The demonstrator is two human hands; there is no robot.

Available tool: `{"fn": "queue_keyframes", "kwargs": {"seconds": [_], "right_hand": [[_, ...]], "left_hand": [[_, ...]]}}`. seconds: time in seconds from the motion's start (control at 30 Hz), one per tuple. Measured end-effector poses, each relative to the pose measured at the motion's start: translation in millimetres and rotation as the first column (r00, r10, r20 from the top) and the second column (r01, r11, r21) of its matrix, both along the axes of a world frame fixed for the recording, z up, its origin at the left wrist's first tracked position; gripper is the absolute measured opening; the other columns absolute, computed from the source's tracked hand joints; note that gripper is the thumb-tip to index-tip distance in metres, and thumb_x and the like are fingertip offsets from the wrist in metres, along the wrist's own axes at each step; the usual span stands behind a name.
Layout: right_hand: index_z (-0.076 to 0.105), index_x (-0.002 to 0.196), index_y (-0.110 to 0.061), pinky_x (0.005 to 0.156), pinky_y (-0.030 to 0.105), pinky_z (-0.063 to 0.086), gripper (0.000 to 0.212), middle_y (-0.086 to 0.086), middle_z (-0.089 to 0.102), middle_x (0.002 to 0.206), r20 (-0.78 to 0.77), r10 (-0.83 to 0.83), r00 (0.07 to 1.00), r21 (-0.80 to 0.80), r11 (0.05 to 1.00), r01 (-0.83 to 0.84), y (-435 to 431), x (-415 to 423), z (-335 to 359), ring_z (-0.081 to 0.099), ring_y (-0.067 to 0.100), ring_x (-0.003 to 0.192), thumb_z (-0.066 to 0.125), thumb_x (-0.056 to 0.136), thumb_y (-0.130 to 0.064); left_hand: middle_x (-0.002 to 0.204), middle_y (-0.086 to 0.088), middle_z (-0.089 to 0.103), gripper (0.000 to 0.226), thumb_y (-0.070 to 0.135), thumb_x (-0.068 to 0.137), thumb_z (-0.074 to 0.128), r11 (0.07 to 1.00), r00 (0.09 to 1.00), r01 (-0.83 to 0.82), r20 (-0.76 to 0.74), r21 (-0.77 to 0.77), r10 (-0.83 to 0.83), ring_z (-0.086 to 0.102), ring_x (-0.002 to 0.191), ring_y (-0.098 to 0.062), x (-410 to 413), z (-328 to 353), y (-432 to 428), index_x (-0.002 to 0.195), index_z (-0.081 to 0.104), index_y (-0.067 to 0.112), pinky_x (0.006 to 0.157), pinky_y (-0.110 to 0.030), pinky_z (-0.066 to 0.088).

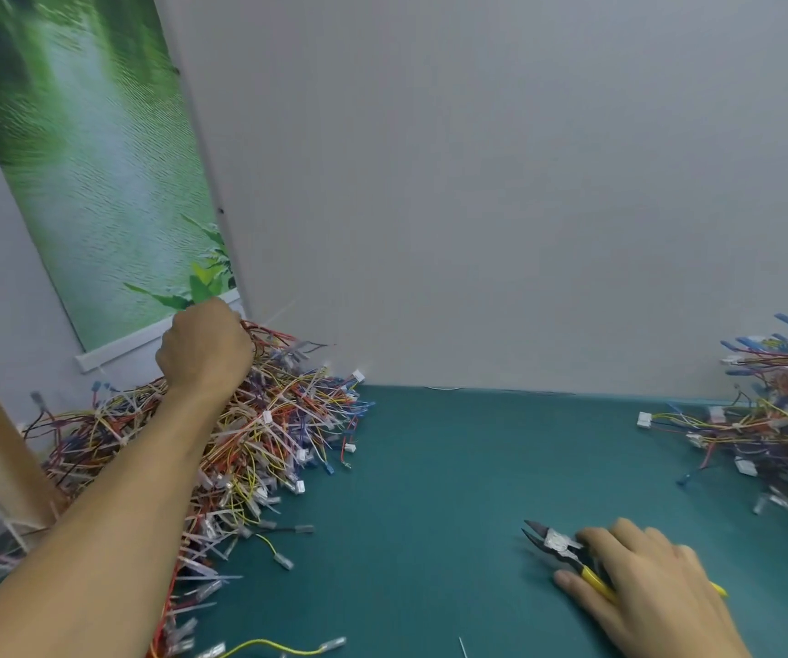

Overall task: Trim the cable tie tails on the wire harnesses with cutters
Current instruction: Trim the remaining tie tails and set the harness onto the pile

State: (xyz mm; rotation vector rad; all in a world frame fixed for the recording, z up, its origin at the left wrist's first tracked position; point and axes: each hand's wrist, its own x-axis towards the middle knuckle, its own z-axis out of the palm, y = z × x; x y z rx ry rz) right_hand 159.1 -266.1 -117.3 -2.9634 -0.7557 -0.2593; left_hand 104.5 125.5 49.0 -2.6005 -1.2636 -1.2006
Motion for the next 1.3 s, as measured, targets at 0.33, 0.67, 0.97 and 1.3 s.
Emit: {"fn": "queue_keyframes", "kwargs": {"seconds": [0.33,0.67,0.97,1.3], "right_hand": [[0.039,0.129,-0.047,0.087,0.024,0.030,0.058,-0.017,0.045,0.114,-0.009,0.006,1.000,0.008,1.000,-0.006,0.4,1.3,1.1,0.043,0.003,0.116,0.022,0.085,-0.080],[0.040,0.127,-0.046,0.087,0.024,0.030,0.057,-0.016,0.044,0.112,-0.017,0.004,1.000,0.005,1.000,-0.004,0.5,-0.2,1.8,0.043,0.004,0.115,0.023,0.085,-0.080],[0.043,0.121,-0.044,0.086,0.027,0.032,0.052,-0.016,0.042,0.102,-0.063,0.017,0.998,0.020,1.000,-0.016,-0.7,-2.0,7.1,0.045,0.007,0.108,0.025,0.086,-0.078],[0.049,0.080,-0.023,0.068,0.029,0.041,0.020,-0.004,0.055,0.074,-0.199,0.033,0.979,0.588,0.803,0.093,-7.9,-5.2,37.0,0.051,0.013,0.073,0.054,0.094,-0.036]], "left_hand": [[0.097,-0.021,0.064,0.035,0.027,0.101,0.038,0.954,0.892,0.095,0.402,0.284,-0.209,0.057,0.086,-0.039,-16.3,42.3,-50.1,0.104,0.062,0.002,0.064,-0.037,0.033],[0.089,-0.018,0.067,0.030,0.020,0.096,0.042,0.971,0.983,0.112,-0.120,-0.210,-0.139,0.060,0.075,-0.034,9.4,-15.8,-36.5,0.091,0.065,0.002,0.064,-0.037,0.048],[0.080,-0.004,0.067,0.016,0.019,0.100,0.044,0.549,0.633,0.742,0.672,-0.384,-0.385,0.053,0.043,-0.008,12.6,-25.2,-79.0,0.090,0.054,0.014,0.039,-0.025,0.042],[0.088,-0.003,0.069,0.012,0.013,0.100,0.043,0.289,0.646,0.756,0.595,-0.588,-0.478,0.068,0.054,-0.017,22.8,-114.2,-176.3,0.090,0.045,0.019,0.049,-0.031,0.054]]}}
